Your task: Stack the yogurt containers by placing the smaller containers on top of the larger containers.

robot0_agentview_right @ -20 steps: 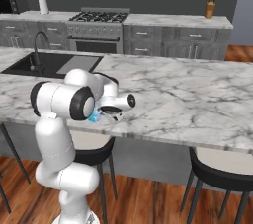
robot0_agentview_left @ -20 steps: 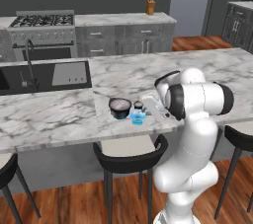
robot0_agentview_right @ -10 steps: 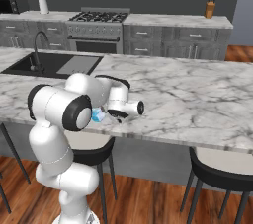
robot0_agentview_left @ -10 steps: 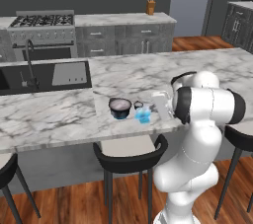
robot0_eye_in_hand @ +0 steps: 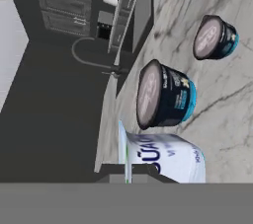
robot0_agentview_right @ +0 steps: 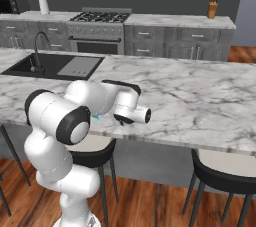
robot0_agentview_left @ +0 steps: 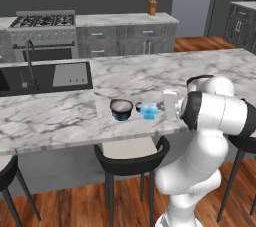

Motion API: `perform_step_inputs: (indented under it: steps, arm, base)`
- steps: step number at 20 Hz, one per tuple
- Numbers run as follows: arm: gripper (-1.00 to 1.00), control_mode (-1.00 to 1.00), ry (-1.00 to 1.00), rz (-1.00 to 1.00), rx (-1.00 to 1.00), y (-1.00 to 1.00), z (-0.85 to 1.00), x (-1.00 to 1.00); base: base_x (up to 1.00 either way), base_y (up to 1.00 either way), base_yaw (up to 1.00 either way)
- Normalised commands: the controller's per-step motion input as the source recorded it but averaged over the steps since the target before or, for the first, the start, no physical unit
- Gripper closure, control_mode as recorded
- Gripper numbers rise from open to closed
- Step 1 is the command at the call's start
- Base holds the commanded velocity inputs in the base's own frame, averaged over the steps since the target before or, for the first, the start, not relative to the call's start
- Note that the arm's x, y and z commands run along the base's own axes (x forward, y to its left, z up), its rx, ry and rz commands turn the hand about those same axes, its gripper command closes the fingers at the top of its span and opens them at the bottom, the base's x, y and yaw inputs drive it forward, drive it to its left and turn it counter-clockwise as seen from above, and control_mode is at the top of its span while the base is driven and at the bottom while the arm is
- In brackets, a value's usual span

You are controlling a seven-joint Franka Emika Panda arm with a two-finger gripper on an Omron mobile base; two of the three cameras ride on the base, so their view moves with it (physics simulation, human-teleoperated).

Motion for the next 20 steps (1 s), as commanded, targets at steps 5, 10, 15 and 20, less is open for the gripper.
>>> perform_step_inputs:
  steps: [5, 10, 15, 20]
  arm:
    - [1.00, -1.00, -0.04, 0.00, 0.15, -0.03, 0.53, -0.20]
    - [1.00, -1.00, 0.00, 0.00, 0.10, 0.00, 0.34, 0.00]
    - [1.00, -1.00, 0.00, 0.00, 0.04, 0.03, 0.13, 0.02]
    - [1.00, -1.00, 0.01, 0.00, 0.00, 0.20, 0.00, 0.13]
  base:
    - [0.00, 0.00, 0.00]
    - [0.00, 0.00, 0.00]
    - [0.00, 0.00, 0.00]
    - [0.00, 0.00, 0.00]
